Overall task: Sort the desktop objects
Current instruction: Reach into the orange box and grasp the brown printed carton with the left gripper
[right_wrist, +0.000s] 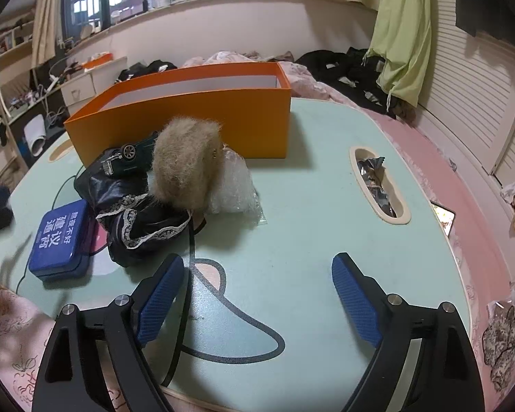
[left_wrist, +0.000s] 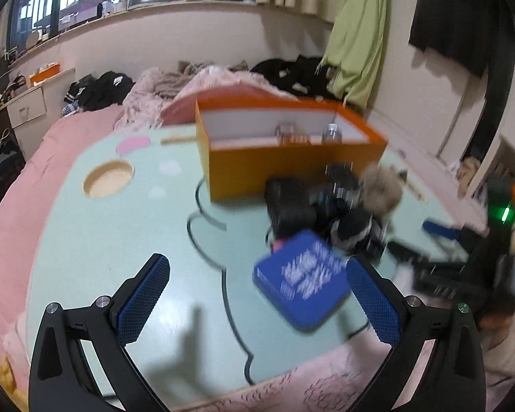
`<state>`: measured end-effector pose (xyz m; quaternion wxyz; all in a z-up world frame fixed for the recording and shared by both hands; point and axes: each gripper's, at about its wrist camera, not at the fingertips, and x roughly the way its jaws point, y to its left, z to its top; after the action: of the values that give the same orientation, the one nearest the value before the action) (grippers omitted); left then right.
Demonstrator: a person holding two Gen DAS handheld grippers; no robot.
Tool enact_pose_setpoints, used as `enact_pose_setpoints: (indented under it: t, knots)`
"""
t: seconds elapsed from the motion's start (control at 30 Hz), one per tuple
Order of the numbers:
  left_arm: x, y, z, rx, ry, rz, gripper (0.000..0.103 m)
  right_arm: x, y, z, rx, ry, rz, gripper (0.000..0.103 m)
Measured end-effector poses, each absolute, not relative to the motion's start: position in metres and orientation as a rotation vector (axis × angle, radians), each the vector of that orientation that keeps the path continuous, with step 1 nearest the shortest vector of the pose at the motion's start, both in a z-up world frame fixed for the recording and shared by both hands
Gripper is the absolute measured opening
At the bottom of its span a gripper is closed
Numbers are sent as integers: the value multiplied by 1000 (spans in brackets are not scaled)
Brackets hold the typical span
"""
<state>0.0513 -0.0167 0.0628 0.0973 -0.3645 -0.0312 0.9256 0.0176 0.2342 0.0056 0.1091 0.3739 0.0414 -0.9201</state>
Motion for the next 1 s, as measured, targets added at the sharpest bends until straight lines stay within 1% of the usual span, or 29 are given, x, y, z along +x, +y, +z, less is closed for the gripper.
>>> enact_pose_setpoints:
  t: [0.17, 0.2, 0.3, 0.37, 0.47, 0.6, 0.63, 0.67, 0.7, 0.77, 0.83, 1.0]
  knots:
    - [5, -7, 103, -1081, -149, 2644, 97, 17, 234, 6, 1099, 123, -2705, 89]
    - [-15, 0, 112, -1106, -167, 2602, 93, 17, 234, 6, 1098, 122, -2705, 89]
    - [-64, 18, 118, -1220, -181, 2524, 91, 16, 234, 6, 1099, 122, -2705, 89]
    - [-103, 35, 113, -1331, -170, 2492, 91, 16, 234, 6, 1098, 122, -2705, 89]
    - [-151, 61, 98, -1482, -143, 2472, 80, 16, 234, 6, 1098, 122, -2705, 89]
    - [-189, 86, 66, -1642, -141, 2405, 80, 16, 233, 5, 1099, 119, -2704, 89]
    - [-195, 90, 58, -1676, -138, 2396, 78, 16, 233, 5, 1098, 118, -2704, 89]
    - [-199, 92, 52, -1699, -125, 2399, 69, 16, 232, 4, 1098, 117, -2703, 89]
    - [-201, 93, 46, -1734, -104, 2402, 57, 17, 232, 3, 1097, 118, -2703, 89]
    - [-204, 94, 36, -1772, -56, 2411, 42, 17, 232, 3, 1098, 116, -2703, 90]
    - [-203, 93, 37, -1752, -2, 2432, 42, 17, 231, 2, 1099, 114, -2701, 90]
    - [-190, 73, 47, -1633, -58, 2438, 42, 18, 230, 2, 1099, 116, -2703, 90]
